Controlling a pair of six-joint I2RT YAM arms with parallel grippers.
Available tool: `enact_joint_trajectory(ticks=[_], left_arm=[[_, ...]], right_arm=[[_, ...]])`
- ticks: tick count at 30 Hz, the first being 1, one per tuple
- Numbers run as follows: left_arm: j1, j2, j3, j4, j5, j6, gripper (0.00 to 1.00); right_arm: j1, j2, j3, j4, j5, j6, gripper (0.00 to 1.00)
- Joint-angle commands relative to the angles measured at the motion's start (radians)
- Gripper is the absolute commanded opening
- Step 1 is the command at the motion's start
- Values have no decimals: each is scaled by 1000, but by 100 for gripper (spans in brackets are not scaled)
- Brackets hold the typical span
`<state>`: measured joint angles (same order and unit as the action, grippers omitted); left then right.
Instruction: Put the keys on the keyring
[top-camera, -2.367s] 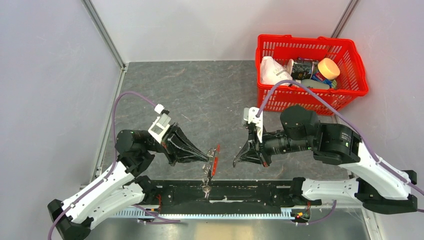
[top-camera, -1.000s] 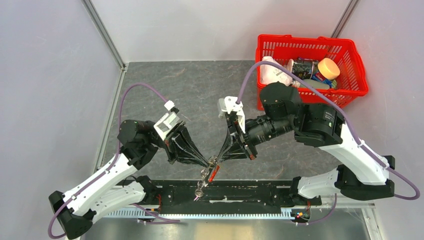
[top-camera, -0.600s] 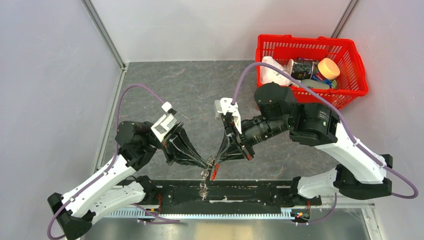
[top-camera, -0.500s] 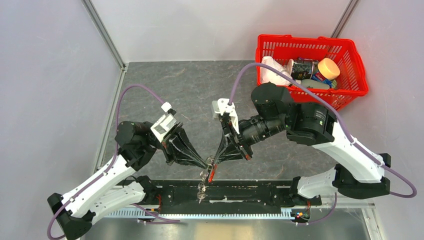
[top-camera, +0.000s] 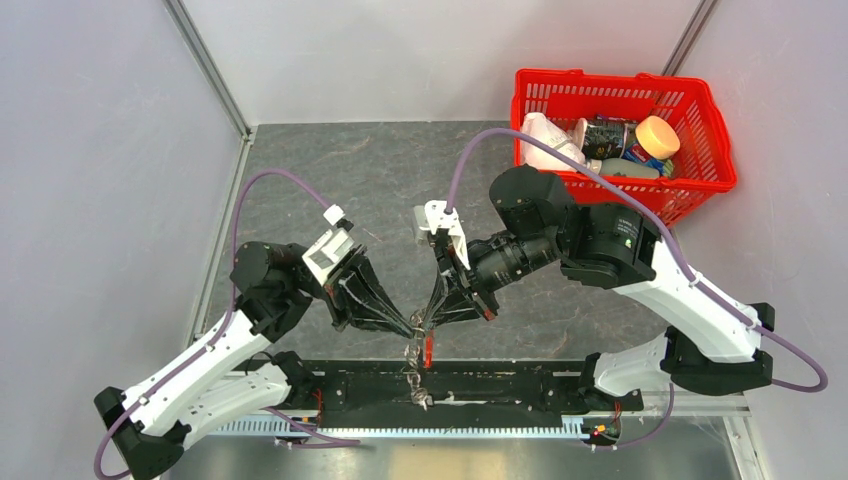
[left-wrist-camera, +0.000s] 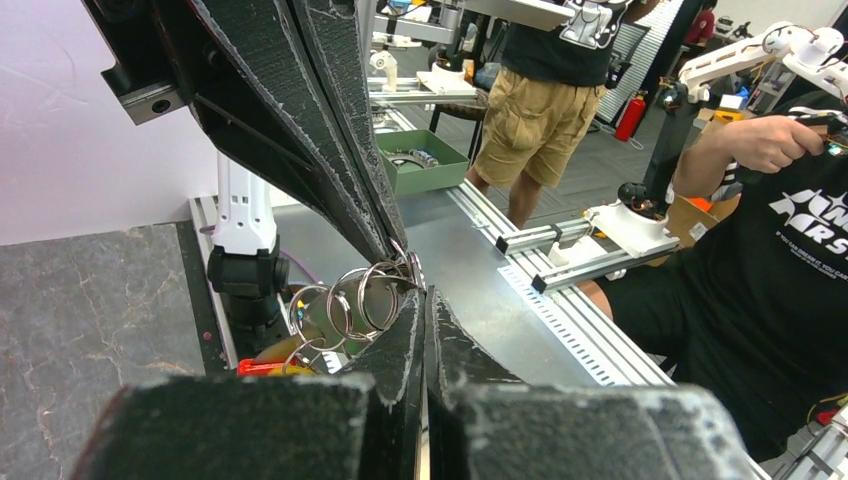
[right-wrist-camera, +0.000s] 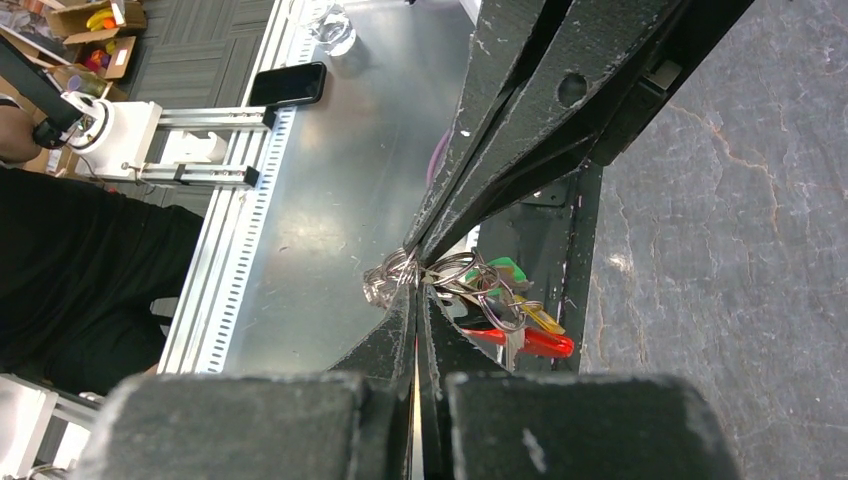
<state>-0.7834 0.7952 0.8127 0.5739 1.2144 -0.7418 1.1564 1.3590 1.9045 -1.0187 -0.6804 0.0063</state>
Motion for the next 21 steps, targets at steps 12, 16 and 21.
enact_joint_trajectory(ticks=[12,16,21], left_arm=[[-7,-28,43,-32,-40,75,2],[-7,-33,42,-39,-57,81,2],[-7,-38,39,-54,-75,93,2]], right_arm=[[-1,-24,-24,21,-72,-46,0],[-1,-31,-35,27,-80,-49,0],[-1,-45,-45,37,-88,-55,0]])
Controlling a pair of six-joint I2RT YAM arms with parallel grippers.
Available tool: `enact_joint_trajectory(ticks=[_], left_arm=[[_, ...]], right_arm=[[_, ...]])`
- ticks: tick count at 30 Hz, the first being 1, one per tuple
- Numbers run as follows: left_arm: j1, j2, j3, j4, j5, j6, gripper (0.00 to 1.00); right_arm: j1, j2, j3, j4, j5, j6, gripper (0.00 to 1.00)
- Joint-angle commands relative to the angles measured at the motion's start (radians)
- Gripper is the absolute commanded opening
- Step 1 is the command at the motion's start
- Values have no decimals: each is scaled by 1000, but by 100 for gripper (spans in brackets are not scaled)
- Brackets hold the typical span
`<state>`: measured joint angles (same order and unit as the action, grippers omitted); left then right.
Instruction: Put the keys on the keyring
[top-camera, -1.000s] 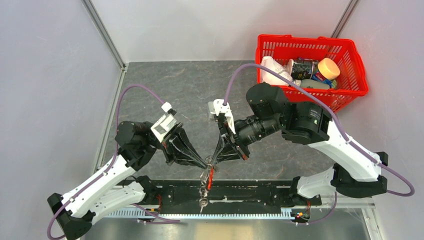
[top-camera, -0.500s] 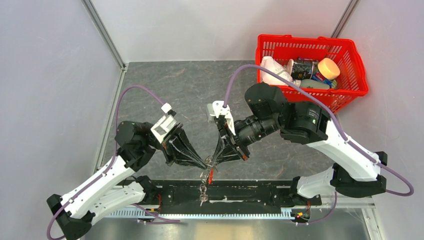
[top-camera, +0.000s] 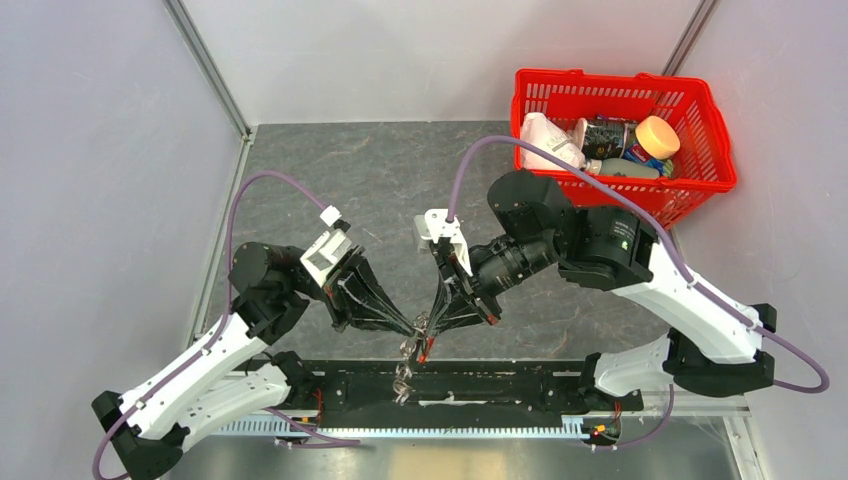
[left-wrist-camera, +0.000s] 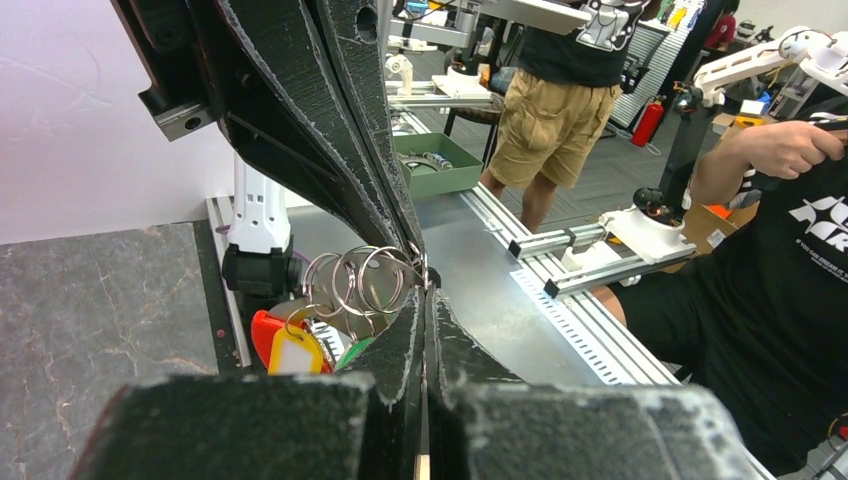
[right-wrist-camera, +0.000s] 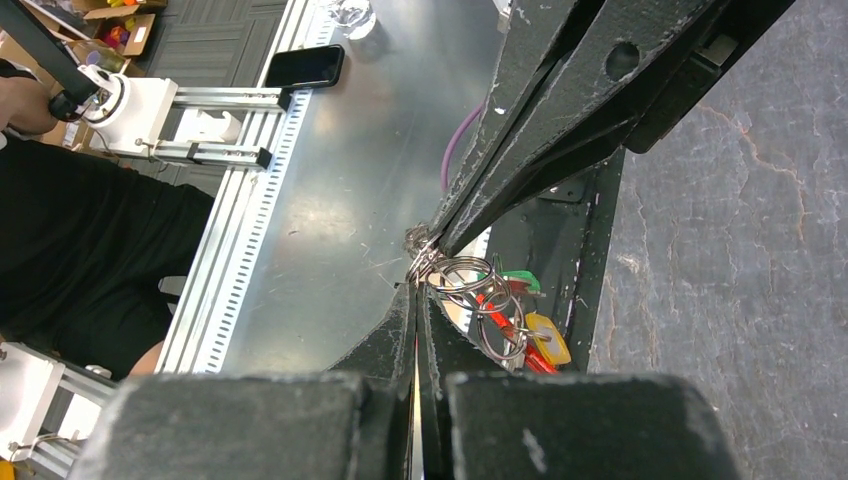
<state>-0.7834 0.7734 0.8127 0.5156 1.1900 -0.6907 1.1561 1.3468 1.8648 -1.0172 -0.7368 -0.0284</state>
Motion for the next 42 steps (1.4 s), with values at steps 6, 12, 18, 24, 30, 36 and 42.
enact_joint_trajectory(ticks=[6,12,18,24,30,36,42], left_arm=[[-7,-26,39,-8,-83,54,2],[-7,-35,36,-11,-138,57,2],[-7,-42,29,11,-190,39,2],[-7,-32,26,35,-180,17,2],[-7,-28,29,34,-158,16,2],[-7,-34,38,34,-118,14,2],[-7,-39,43,44,-79,6,2]], right_arm=[[-1,-59,-29,53,-33,-29,0],[0,-98,-70,83,-19,-52,0],[0,-126,-109,112,-4,-67,0],[1,-136,-91,123,16,-67,0],[1,-117,-14,80,66,-72,0],[1,-89,56,37,105,-94,0],[0,-41,128,-21,120,-122,0]])
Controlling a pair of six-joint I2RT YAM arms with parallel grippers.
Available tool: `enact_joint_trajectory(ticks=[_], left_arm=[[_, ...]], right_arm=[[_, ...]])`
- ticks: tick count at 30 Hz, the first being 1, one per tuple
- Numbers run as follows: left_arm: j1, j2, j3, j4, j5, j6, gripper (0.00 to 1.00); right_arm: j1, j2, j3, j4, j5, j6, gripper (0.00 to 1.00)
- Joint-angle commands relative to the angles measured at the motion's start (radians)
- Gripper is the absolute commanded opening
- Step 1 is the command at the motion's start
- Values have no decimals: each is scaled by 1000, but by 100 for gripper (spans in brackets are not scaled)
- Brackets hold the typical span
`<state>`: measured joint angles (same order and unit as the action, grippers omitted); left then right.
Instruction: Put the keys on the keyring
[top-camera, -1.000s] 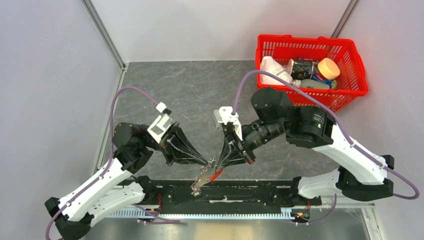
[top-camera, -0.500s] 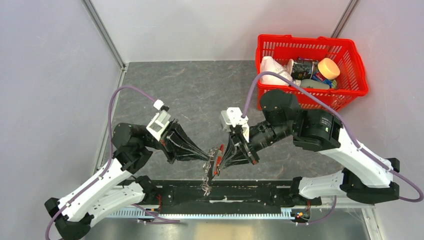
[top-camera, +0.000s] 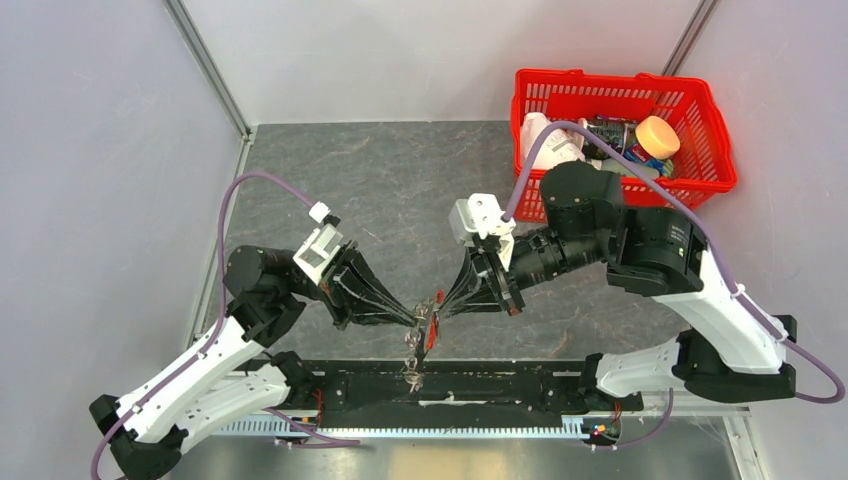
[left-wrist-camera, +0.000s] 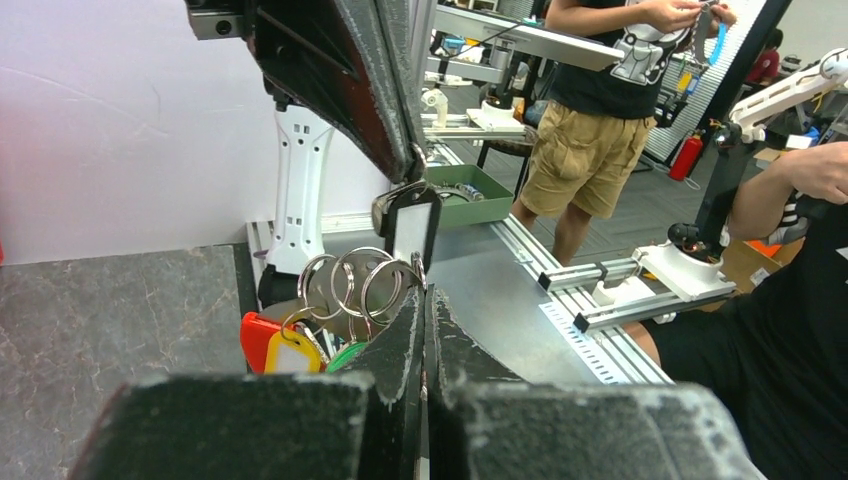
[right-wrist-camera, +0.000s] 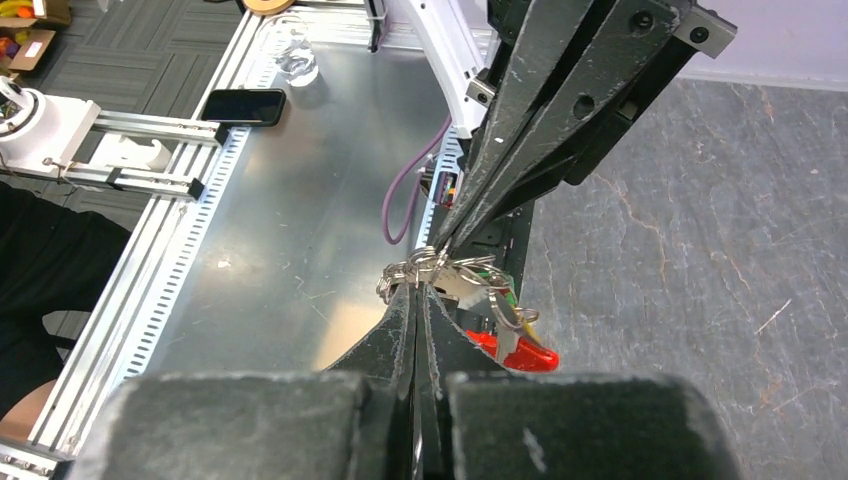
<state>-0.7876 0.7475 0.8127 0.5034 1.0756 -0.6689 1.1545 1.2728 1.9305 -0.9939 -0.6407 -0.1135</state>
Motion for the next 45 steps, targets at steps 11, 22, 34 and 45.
enact_joint_trajectory(ticks=[11,22,34,45], left_arm=[[-4,2,32,168,84,-97,2],[-7,19,34,169,89,-97,2],[-7,34,42,144,68,-77,2],[-7,33,42,119,56,-54,2]], right_arm=[[4,81,90,-79,-19,-68,0],[5,82,90,-61,-53,-86,0],[7,91,82,-57,-72,-83,0],[14,109,87,-48,-90,-81,0]])
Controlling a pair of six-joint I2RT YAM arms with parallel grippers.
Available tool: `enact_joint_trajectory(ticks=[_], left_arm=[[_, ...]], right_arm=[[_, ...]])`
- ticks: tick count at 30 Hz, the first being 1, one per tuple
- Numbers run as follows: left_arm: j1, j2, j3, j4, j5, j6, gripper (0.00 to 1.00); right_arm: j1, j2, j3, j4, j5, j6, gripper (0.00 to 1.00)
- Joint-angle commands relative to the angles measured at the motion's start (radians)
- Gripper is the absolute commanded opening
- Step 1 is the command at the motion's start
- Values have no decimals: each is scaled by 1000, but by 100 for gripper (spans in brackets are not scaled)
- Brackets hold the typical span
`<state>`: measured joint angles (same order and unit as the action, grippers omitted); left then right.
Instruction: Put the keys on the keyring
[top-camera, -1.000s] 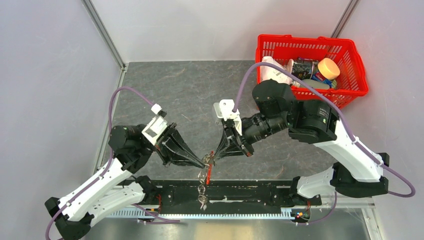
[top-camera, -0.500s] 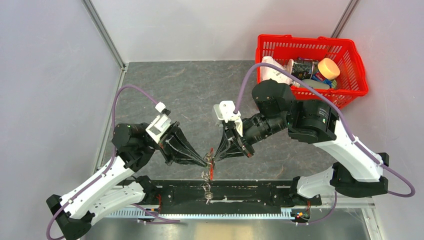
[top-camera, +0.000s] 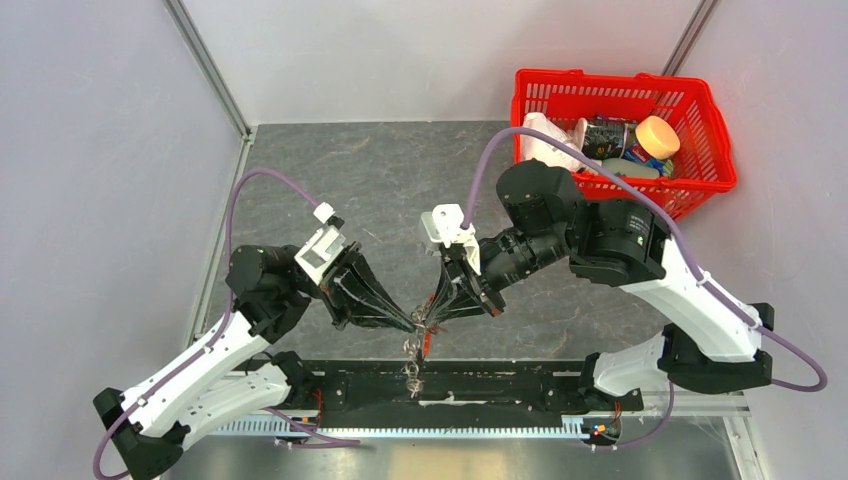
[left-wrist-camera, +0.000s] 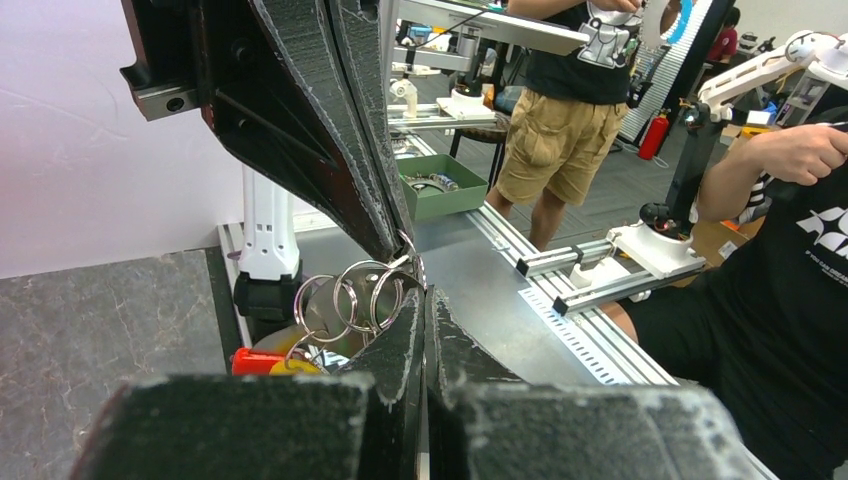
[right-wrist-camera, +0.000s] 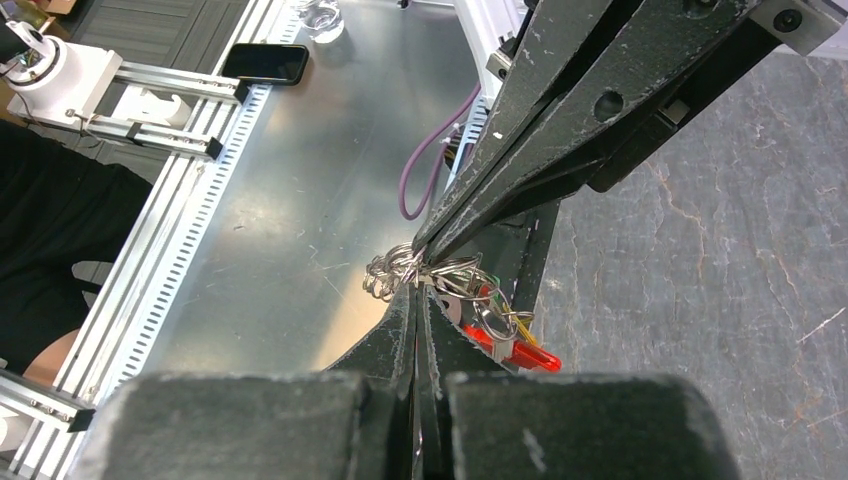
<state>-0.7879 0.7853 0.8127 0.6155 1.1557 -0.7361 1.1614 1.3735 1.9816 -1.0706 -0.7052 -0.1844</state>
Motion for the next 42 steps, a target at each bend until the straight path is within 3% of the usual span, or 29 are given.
enact_joint_trajectory(ticks=[1,21,25,29,34,42], left_arm=[[-7,-6,44,6,-26,14,2],[-7,-20,48,-56,-51,63,2],[-7,-37,68,-112,-66,62,2],[-7,-107,27,-241,-124,164,2],[-7,-87,14,-239,-114,162,2],[-8,-127,20,-414,-176,269,2]], right_arm=[[7,9,39,31,-26,-10,0],[15,3,19,29,-13,-13,0],[14,-62,-115,66,53,24,0],[15,-163,-328,182,91,81,0],[14,-163,-367,181,140,98,0],[-82,-147,-545,260,266,210,0]])
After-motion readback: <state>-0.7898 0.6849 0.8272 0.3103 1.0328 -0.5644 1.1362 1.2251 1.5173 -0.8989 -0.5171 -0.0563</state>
